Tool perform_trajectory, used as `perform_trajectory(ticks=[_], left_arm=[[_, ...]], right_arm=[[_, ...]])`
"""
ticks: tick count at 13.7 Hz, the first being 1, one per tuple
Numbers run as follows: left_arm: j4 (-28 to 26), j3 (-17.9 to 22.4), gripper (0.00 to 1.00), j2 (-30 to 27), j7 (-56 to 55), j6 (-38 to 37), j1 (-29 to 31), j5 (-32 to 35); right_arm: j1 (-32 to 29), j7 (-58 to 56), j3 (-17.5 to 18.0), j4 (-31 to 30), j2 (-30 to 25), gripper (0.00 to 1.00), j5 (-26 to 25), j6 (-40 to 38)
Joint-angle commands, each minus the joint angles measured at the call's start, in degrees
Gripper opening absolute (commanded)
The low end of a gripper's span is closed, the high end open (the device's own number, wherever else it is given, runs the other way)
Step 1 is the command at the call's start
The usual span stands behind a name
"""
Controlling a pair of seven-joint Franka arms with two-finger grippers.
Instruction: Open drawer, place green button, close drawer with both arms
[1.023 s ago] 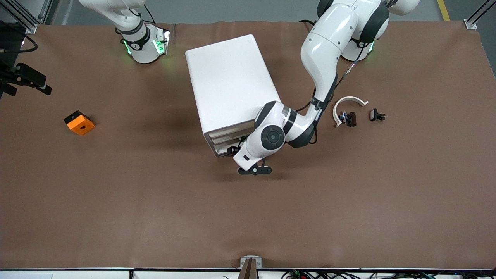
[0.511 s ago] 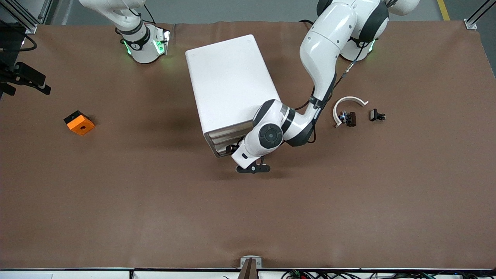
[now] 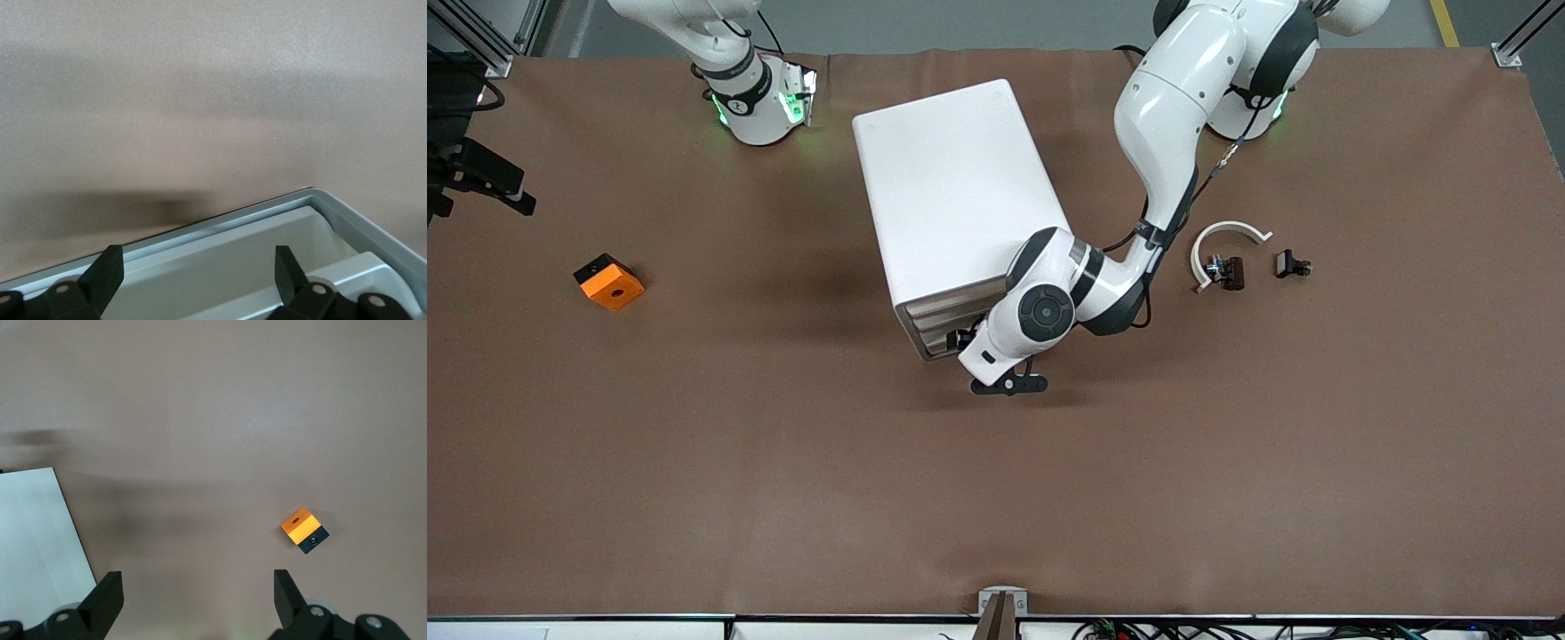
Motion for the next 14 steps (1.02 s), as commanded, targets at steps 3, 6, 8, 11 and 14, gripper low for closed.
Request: perform_trajectory(ticks=[3,6,8,11,14], left_arm=[[-2.0,2.9,1.00,2.0,-1.6,5.8,-2.3,3.3],[-0.5,8.8,1.00,-0.2,0.6,7.3,-1.9,3.3],[-1.0,10.8,1.00,-3.7,0.3,7.0,-0.7,3.3],[-1.4,11.1,1.00,-8.6,-0.1,6.7,5.4,3.8],[-1.5,12.1,1.00,-13.4,0.6,0.3,10.9,12.3]], right_arm=[[0.4,0.8,-0.2,1.5,0.6,1.00,-0.9,-0.8],[0.4,0.8,-0.2,1.5,0.6,1.00,-0.9,-0.7],[0.4,0.8,-0.2,1.5,0.6,1.00,-0.9,-0.7],[0.4,0.8,-0.2,1.5,0.6,1.00,-0.9,-0.7],[0.4,0.8,-0.2,1.5,0.6,1.00,-0.9,-0.7]])
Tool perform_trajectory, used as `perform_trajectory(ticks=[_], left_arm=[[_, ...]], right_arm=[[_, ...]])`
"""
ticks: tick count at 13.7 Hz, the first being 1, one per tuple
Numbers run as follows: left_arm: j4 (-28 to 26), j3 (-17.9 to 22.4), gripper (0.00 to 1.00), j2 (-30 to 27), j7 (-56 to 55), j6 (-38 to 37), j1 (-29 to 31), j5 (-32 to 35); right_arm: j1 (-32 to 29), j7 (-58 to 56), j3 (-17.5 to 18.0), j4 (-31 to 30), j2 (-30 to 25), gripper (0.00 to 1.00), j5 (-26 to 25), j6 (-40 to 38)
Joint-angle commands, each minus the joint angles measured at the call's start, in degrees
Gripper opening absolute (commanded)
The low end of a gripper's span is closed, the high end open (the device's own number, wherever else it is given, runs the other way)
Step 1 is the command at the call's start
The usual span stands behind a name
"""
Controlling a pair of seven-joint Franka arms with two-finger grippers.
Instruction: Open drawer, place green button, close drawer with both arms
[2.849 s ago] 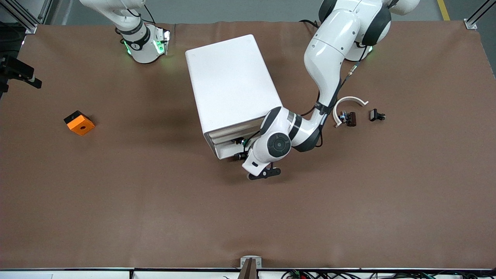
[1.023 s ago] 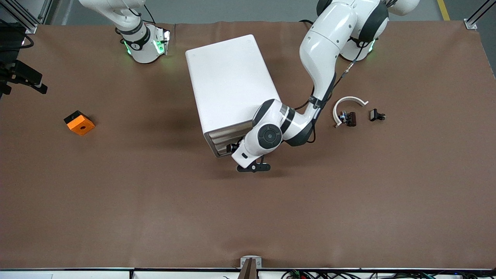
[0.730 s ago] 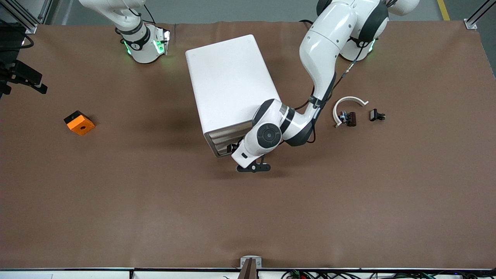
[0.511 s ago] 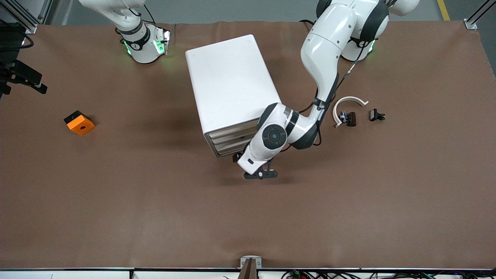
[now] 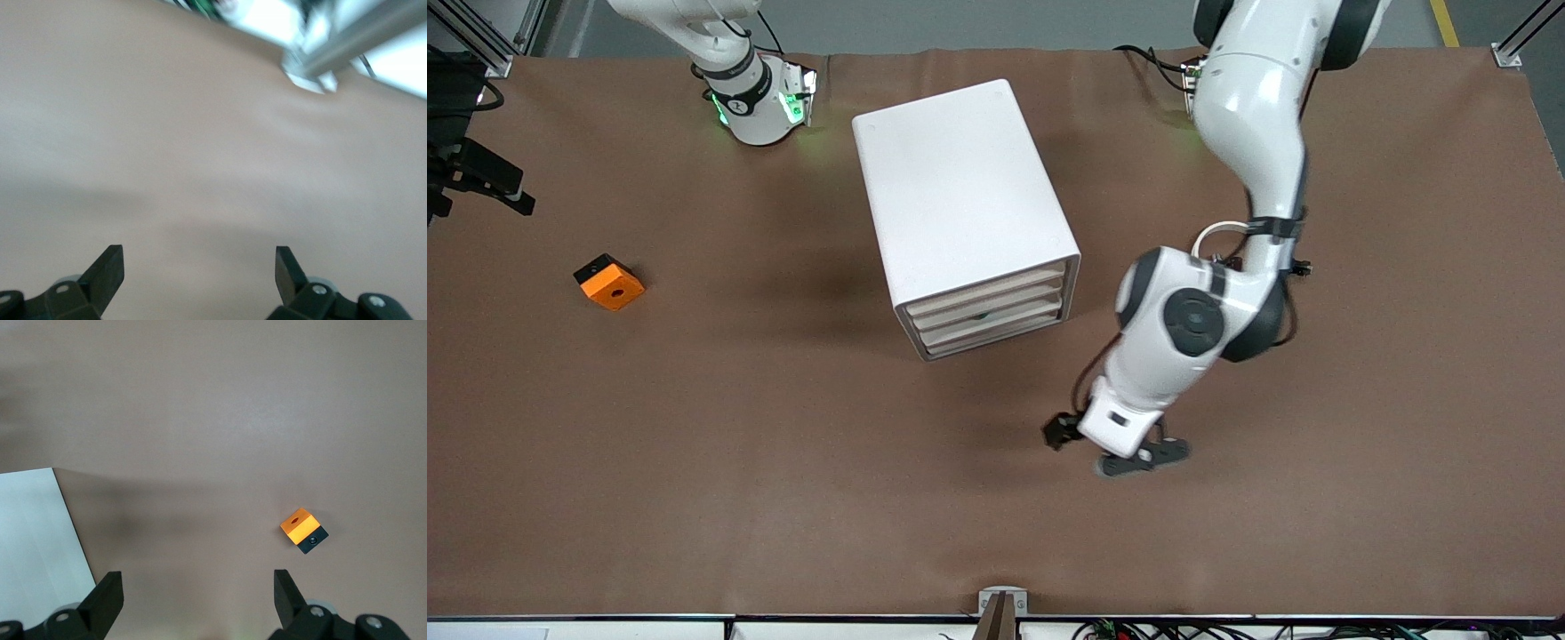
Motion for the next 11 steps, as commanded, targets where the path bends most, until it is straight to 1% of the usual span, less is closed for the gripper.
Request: perform_trajectory(ticks=[1,2,4,6,8,9,11], left_arm=[[-2.1,0.1,1.00,-5.9,0.1,-7.0,3.0,8.6],[-2.2,0.1,1.00,-7.3,0.1,-9.4,4.3,10.5],[-2.3,0.1,1.00,-10.8,0.1,-13.1,7.4,11.0],[-2.3,0.2,1.00,-15.2,0.4,-19.9,11.0,11.0],[-2.4,-0.2,1.00,-19.6,6.5,-28.4,14.8,11.0],[-2.4,0.1,1.00,-21.2,9.8,-31.0,15.1,11.0],[-3.2,-0.4,1.00,-25.1,11.7,-34.6,18.3,10.9]], right_arm=[[0.4,0.8,-0.2,1.5,0.6,1.00,-0.8,-0.8],[0.4,0.8,-0.2,1.5,0.6,1.00,-0.8,-0.8],[0.4,0.8,-0.2,1.5,0.6,1.00,-0.8,-0.8],[0.4,0.8,-0.2,1.5,0.6,1.00,-0.8,-0.8],[0.4,0.8,-0.2,1.5,0.6,1.00,-0.8,-0.8],[0.4,0.8,-0.2,1.4,0.6,1.00,-0.8,-0.8],[0.4,0.8,-0.2,1.5,0.6,1.00,-0.8,-0.8]])
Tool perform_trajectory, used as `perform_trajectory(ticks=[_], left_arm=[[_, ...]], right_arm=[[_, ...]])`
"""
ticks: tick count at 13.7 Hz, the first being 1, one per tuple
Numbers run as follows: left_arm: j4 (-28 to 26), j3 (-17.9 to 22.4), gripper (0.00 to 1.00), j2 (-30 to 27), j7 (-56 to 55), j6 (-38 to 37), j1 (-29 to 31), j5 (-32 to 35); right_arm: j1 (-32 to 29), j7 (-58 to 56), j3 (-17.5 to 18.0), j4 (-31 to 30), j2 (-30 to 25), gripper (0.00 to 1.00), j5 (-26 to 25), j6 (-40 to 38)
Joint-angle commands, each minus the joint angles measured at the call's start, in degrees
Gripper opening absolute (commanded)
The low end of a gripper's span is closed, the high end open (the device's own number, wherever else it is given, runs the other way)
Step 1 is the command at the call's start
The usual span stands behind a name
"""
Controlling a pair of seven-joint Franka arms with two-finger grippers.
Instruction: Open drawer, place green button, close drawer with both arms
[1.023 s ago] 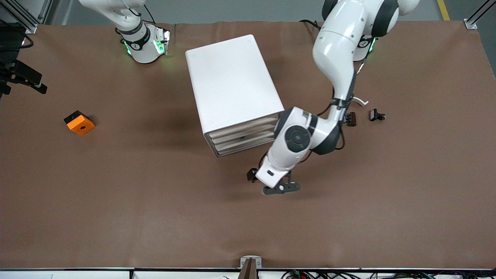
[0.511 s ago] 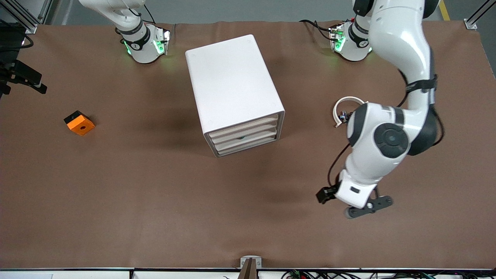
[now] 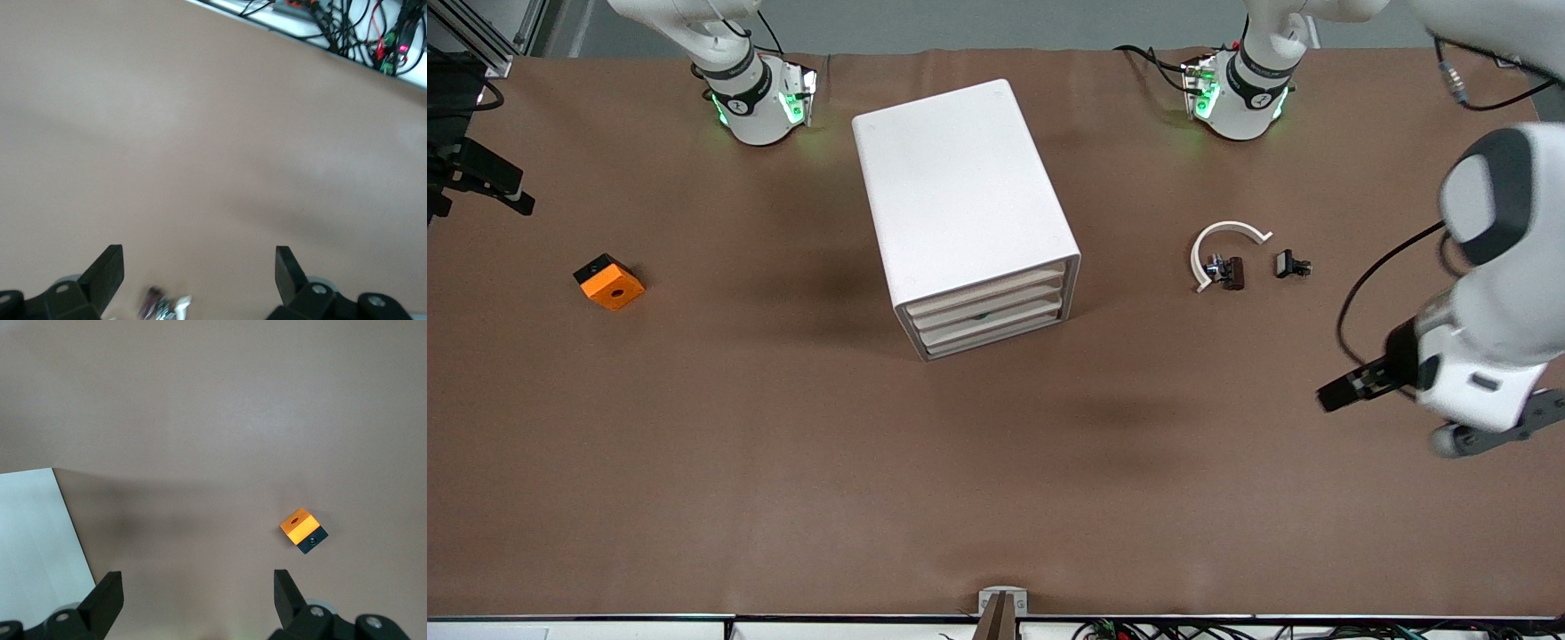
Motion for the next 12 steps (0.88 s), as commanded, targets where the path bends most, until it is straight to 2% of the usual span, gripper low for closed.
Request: perform_trajectory(ticks=[1,4,7,12], left_arm=[[-3.0,-0.8,1.00,-5.7,2.9,-3.9,2.1,1.0],[-3.0,-0.8,1.00,-8.1,9.7,-6.6,2.8,0.9],[-3.5,-0.8,1.00,-11.1,10.5,-11.0,3.0,1.0],[-12.8,-2.1,1.00,-19.2,10.2,-11.4,3.2,2.0]], right_arm=[[0.4,0.8,-0.2,1.4,0.6,1.00,-0.7,-0.7],[0.4,0.8,-0.2,1.4,0.6,1.00,-0.8,-0.7],[0.4,0.8,-0.2,1.3,0.6,1.00,-0.8,-0.7],[0.5,0.8,-0.2,1.4,0.6,1.00,-0.7,-0.7]])
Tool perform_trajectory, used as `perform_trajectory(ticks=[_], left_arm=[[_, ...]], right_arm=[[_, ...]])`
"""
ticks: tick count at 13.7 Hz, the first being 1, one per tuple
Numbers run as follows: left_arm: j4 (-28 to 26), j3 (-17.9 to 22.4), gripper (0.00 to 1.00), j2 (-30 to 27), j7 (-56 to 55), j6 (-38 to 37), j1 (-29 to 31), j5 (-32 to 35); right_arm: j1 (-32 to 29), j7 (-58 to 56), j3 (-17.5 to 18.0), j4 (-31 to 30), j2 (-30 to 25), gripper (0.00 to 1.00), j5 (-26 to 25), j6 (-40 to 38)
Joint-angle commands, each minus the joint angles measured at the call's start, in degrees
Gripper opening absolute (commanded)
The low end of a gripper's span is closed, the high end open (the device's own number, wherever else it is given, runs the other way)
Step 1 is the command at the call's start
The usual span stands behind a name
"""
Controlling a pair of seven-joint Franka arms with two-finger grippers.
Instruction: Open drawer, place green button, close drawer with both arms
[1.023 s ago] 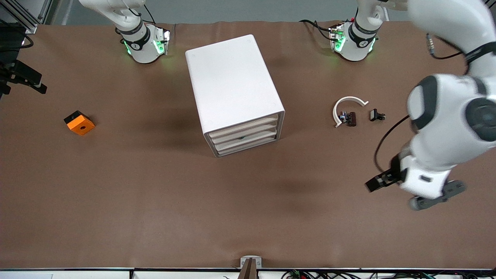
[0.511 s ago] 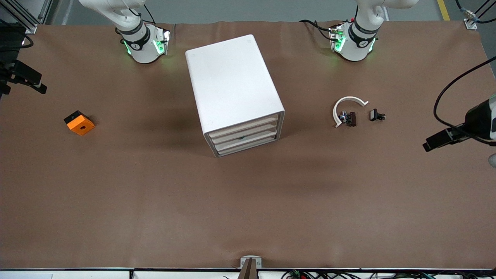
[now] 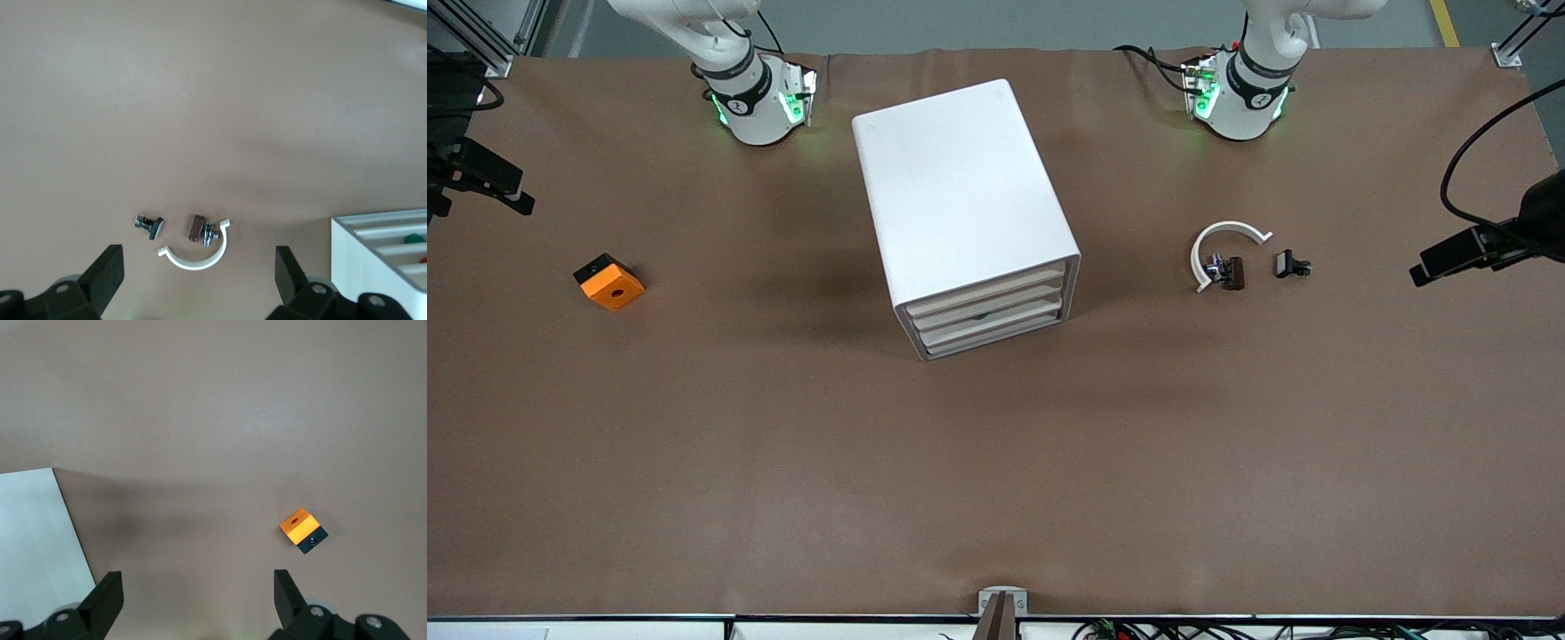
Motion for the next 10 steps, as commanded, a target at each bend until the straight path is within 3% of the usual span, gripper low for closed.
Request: perform_trajectory(ticks=[1,3,4,10], left_arm=[[-7.1,-3.9,1.00,-6.1,0.6,0.5,0.4,4.3],[-7.6,-10.9,1.00,-7.3,0.3,0.4,3.6,9.1],[-8.5,-12.3,1.00,-7.9,0.2,0.4,4.6,9.2],[-15.9,-12.9,1.00,-13.5,1.2,4.7,5.3,9.4]], right_arm=[[0.4,0.8,-0.2,1.4,0.6,1.00,-0.7,-0.7],[0.4,0.8,-0.2,1.3,0.6,1.00,-0.8,-0.7],[0.4,0.8,-0.2,1.4,0.6,1.00,-0.8,-0.7],[0.5,0.8,-0.2,1.3,0.6,1.00,-0.7,-0.8]])
